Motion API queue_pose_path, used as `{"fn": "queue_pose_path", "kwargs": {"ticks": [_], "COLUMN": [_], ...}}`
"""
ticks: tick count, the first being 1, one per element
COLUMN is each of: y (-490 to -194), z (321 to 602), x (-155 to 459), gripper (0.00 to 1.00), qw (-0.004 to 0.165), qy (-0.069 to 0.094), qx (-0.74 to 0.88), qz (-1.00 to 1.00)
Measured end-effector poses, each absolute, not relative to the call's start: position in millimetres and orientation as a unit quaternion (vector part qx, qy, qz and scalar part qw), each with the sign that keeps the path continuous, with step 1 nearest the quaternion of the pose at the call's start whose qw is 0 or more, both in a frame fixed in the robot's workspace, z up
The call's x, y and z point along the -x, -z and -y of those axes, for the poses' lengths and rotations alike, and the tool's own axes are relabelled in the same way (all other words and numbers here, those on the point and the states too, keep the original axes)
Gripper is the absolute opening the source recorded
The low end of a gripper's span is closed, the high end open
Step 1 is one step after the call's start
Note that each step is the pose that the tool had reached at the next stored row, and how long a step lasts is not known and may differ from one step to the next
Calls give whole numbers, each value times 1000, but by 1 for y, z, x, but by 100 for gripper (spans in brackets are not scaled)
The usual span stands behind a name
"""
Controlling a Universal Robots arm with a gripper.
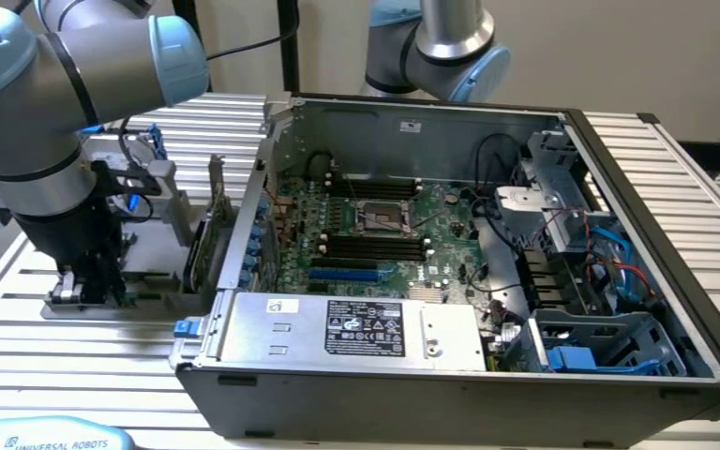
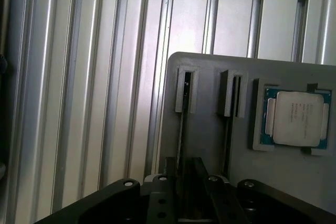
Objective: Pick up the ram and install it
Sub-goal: 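Pick up the ram and move it above insertion slot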
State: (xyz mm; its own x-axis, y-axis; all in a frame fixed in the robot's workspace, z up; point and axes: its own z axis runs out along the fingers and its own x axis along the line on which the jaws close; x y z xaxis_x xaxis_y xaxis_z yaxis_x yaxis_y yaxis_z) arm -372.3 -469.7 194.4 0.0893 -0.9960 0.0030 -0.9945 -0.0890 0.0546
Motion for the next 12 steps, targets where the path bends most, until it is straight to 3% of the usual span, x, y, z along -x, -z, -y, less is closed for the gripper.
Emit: {"fn": "queue_pose_path", "kwargs": {"ticks": [8, 9, 12], "y": [-194, -194, -194], "z": [470, 470, 470], "x": [373, 373, 373], "gripper": [25, 18, 16], "qw": [21, 21, 21], "qy": [17, 17, 17], "qx": [-737, -737, -737], "qz": [675, 675, 675]}}
